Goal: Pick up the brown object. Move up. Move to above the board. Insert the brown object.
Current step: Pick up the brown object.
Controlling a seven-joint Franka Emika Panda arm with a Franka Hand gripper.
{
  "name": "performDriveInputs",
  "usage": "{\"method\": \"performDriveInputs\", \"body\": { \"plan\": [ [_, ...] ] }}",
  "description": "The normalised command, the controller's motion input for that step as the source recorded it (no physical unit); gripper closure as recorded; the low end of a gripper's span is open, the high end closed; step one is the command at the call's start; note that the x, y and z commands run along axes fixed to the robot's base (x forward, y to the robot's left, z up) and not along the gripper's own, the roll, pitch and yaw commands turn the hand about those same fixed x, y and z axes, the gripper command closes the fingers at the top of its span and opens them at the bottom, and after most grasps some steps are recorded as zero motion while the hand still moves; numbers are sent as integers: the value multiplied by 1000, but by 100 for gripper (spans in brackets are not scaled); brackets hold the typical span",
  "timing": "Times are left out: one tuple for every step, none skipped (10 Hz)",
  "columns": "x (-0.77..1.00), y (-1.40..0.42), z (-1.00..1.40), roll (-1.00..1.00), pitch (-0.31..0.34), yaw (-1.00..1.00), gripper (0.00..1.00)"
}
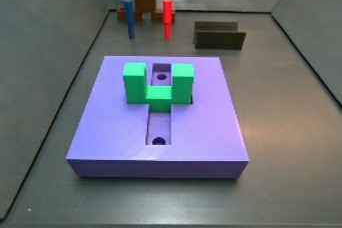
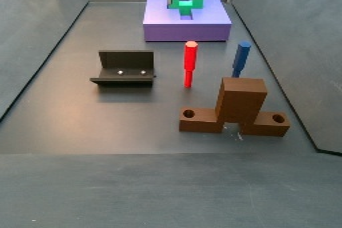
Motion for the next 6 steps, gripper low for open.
{"method": "performDriveInputs", "body": {
  "plan": [
    [0,0,0,-4,0,0,0],
    [0,0,0,10,0,0,0],
    [0,63,-160,0,0,0,0],
    [-226,663,-203,-103,-50,-209,0],
    [-274,700,-197,-81,-51,-189,0],
    [-331,711,-174,-57,-54,-183,0]
  ]
}}
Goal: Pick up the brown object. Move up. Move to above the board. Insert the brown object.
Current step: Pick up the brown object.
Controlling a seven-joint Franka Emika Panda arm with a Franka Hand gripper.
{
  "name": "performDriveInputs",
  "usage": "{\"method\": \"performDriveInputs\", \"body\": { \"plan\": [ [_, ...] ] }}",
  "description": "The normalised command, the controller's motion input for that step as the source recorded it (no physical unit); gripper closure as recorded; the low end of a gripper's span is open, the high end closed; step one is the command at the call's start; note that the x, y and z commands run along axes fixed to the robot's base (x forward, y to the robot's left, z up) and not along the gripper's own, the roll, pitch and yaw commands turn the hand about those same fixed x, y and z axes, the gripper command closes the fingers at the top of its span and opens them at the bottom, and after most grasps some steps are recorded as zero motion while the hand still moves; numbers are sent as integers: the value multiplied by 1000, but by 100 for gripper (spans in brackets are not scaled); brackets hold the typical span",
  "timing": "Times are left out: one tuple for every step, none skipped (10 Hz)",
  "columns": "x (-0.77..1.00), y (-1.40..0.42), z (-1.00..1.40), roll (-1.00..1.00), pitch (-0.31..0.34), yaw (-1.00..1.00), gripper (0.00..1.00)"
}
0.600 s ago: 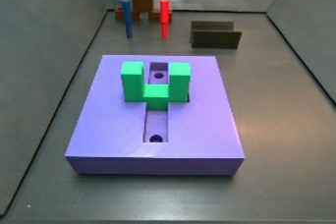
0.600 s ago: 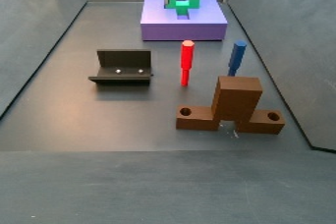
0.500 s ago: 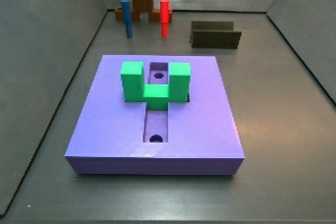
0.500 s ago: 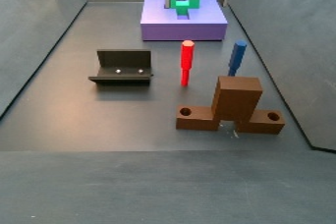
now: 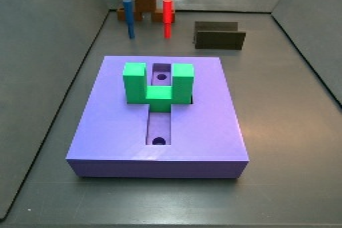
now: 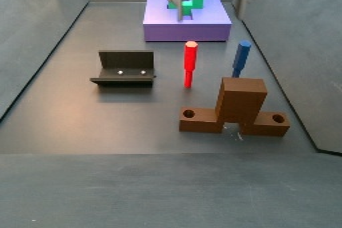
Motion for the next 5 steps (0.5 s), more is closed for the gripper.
{"method": "performDriveInputs", "body": {
  "plan": [
    [-320,649,-183,-29,-39,-274,0],
    [-340,591,-217,0,-46,-363,0],
    [-337,586,-294,0,-60,-377,0],
    [-463,574,-486,33,-136,-309,0],
    [-326,389,-537,111,-104,-234,0]
  ]
}}
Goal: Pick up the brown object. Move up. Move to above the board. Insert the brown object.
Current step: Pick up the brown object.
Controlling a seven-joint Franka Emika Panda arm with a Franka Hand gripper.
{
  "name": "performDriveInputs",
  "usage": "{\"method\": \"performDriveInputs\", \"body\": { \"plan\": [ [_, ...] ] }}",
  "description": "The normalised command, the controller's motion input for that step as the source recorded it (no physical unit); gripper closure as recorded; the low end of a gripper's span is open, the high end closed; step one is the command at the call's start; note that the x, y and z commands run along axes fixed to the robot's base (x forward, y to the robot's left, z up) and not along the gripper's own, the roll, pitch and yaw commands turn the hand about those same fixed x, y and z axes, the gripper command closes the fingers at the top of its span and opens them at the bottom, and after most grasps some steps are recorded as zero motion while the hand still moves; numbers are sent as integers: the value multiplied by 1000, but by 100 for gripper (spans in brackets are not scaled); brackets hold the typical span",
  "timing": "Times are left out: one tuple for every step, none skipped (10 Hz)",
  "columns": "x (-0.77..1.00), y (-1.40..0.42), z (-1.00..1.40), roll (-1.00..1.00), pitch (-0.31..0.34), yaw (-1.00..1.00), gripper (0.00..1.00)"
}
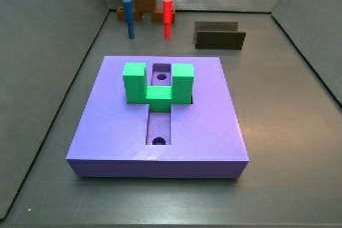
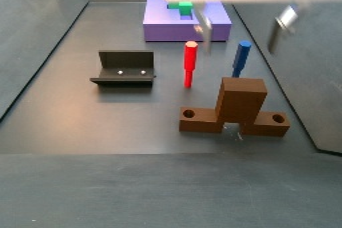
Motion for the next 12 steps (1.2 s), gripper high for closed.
{"method": "performDriveInputs", "body": {
  "plan": [
    [-257,206,-583,151,-80,-160,0],
    [-83,69,-457,79,-36,-34,0],
    [-54,54,-300,7,-29,-20,0],
    [0,134,-280,0,0,-46,0],
    [-66,257,-309,0,-6,-71,0],
    [-111,249,-251,0,0,-126,0],
    [-109,240,-197,0,0,-123,0],
    [0,137,-194,0,0,-86,0],
    [63,0,-240,-3,0,-69,0],
    [240,0,-260,0,19,-57,0],
    [160,0,-254,0,13,0,0],
    [123,0,-249,0,7,0,0]
  ]
}}
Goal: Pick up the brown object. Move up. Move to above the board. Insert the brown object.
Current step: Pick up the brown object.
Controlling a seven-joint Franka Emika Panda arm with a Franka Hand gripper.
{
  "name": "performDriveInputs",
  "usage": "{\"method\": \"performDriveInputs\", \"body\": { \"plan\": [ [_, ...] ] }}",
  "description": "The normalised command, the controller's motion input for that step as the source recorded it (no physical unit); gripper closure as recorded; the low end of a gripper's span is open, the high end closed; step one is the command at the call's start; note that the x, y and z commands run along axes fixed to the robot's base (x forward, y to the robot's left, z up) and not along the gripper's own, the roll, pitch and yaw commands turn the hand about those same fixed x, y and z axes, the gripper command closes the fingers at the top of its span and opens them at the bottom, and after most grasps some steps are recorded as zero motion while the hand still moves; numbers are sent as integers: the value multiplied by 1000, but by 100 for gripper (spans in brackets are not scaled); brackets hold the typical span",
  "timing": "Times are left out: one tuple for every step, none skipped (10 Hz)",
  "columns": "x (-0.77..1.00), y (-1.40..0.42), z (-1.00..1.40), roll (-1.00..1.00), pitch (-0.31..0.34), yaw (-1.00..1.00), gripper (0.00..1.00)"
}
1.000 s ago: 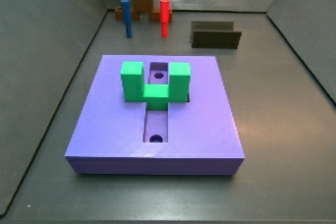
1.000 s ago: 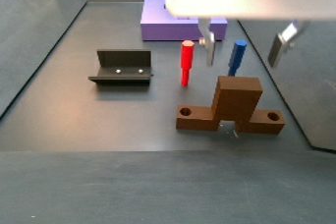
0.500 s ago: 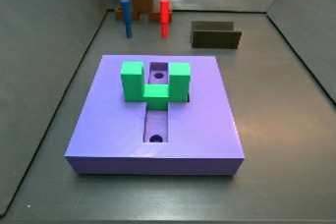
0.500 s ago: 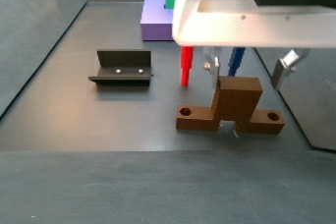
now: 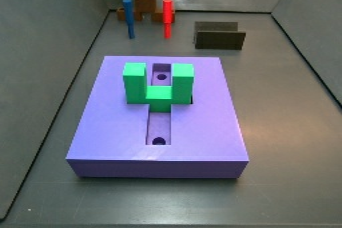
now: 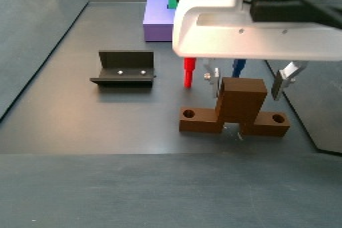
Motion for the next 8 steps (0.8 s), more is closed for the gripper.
{"method": "performDriveInputs", "body": {
  "plan": [
    [57,0,-257,0,0,0,0],
    [0,-91,-263,0,0,34,0],
    [0,-123,-180,29,0,74,0],
    [0,-9,-174,6,0,49,0],
    [0,14,-194,0,0,0,0],
    [0,111,-183,0,0,0,0],
    [0,54,-180,0,0,0,0],
    [0,54,-194,0,0,0,0]
  ]
}}
